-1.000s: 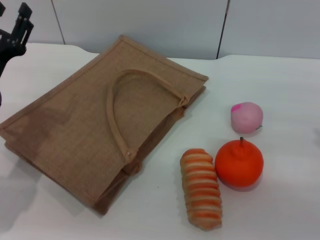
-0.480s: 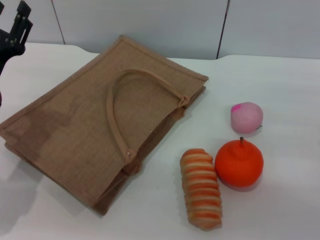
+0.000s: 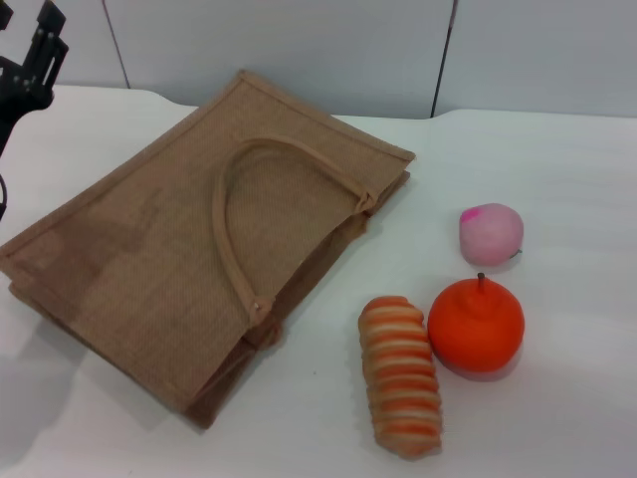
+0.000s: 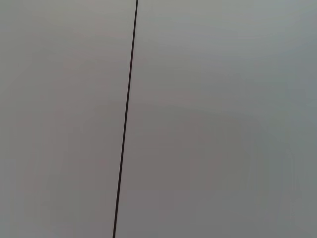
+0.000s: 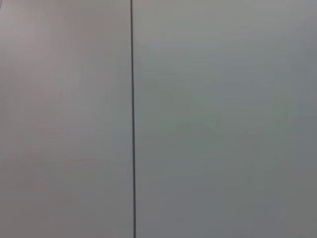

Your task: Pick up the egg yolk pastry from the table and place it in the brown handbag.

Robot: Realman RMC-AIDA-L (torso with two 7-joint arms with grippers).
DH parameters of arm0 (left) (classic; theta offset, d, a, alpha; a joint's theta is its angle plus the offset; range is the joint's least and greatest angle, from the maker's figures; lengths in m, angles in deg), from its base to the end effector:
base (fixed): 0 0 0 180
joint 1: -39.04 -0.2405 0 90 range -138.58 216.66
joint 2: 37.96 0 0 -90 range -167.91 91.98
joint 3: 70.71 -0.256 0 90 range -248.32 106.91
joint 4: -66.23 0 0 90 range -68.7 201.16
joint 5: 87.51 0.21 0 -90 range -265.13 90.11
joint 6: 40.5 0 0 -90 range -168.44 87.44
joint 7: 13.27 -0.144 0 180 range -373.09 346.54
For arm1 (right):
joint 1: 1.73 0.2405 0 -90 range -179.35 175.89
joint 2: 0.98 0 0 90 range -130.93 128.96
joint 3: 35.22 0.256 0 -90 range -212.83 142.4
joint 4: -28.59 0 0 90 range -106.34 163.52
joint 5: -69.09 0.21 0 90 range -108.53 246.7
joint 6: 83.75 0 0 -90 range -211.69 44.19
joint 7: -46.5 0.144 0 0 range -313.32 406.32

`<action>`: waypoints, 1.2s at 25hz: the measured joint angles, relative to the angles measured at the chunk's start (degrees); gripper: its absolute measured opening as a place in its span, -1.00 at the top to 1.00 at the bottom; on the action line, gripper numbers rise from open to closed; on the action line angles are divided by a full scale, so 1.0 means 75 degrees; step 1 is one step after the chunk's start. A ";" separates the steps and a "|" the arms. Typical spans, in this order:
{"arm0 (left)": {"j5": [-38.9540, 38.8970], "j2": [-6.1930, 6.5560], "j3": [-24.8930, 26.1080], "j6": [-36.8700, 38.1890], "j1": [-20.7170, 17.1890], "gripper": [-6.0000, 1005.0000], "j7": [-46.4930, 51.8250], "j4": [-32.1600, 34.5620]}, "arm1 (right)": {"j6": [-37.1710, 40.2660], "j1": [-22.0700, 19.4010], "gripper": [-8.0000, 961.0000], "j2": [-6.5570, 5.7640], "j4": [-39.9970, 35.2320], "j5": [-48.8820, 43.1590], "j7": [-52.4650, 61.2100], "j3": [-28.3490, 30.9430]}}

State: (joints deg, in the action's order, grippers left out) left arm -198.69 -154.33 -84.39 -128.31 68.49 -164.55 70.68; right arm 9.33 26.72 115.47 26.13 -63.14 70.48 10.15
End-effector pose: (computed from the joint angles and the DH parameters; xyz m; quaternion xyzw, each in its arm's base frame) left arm -0.3056 0.3409 0.0644 -0.6490 -0.1478 -0.4633 0.5851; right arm 0.3039 0.3209 0.0472 -0.6753 0.1204 0.4526 0.5697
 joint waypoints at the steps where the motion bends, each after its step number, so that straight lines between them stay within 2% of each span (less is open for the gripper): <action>1: 0.0000 0.0000 0.0007 0.0000 0.0000 -0.24 0.0036 0.0000 | 0.0000 -0.0003 -0.77 0.0000 0.0000 0.0012 0.0001 0.0000; 30: 0.0000 0.0038 0.0055 -0.0187 -0.0015 -0.23 0.0415 0.0004 | 0.0000 -0.0009 -0.77 0.0001 0.0000 0.0029 0.0025 -0.0003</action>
State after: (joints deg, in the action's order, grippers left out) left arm -198.69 -154.04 -83.97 -129.71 68.38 -161.44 70.71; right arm 9.33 26.65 115.47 26.13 -62.93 70.67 10.13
